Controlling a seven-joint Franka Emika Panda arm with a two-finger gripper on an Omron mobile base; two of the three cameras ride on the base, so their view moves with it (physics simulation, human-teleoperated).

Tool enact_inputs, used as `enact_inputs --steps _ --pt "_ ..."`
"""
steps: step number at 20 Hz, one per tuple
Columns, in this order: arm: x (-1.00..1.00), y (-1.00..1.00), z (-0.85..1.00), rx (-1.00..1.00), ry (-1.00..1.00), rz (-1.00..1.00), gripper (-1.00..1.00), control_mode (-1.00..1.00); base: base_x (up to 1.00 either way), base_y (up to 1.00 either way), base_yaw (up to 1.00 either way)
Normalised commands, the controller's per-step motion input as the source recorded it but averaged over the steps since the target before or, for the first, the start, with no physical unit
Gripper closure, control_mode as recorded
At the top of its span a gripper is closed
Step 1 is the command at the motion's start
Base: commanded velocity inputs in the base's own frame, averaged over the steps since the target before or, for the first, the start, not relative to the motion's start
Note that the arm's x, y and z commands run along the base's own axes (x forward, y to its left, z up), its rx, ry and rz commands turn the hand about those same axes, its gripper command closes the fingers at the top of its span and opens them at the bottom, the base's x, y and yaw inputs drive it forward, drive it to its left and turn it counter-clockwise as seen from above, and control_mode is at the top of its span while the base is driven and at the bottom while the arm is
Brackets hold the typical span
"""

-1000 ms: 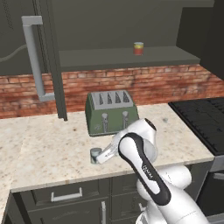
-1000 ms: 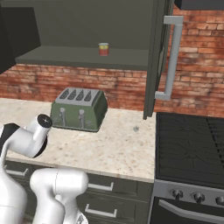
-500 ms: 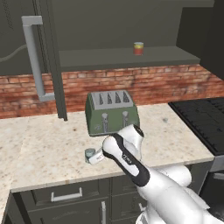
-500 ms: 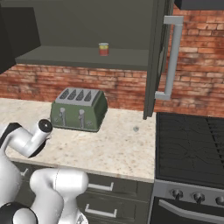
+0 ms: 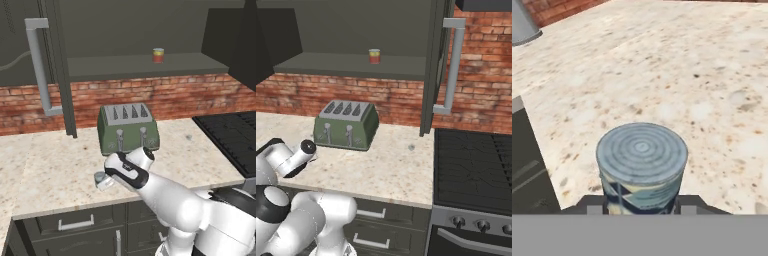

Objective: Restock the canned food cabinet by taking the new fresh canned food from the counter and placing it in the cabinet. Then, take the old canned food from the cabinet and place it on the counter.

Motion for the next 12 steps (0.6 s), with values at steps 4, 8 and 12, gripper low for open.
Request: enact_inputs --steps 4,8,12 --pt "0.02 0.03 0.03 0.0 0.0 0.0 -1.0 -1.0 0.0 0.0 0.0" --pt "0.0 0.0 0.25 0.0 0.0 0.0 -1.0 -1.0 0.0 0.0 0.0" --pt "-0.03 0.0 0.65 0.0 0.0 0.0 -1.0 -1.0 0.0 0.0 0.0"
